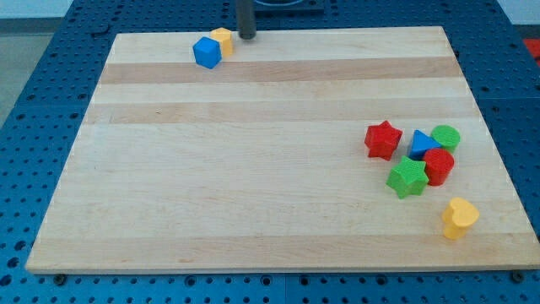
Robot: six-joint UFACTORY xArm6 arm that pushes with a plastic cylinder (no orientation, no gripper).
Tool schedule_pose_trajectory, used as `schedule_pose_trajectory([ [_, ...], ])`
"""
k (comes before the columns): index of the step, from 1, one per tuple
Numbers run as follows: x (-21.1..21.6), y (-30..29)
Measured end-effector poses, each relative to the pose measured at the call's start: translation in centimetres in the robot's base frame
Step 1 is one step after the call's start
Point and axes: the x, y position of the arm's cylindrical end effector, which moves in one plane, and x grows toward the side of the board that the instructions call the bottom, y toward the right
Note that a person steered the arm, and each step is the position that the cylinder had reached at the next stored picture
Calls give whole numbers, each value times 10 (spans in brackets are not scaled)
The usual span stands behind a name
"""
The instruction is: Move your arm towards the blue cube
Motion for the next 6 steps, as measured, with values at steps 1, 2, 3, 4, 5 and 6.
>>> schedule_pose_trajectory([
  [1,10,38],
  [2,57,37],
  [3,100,7],
  [4,110,-39],
  [5,105,-75],
  [6,90,-92],
])
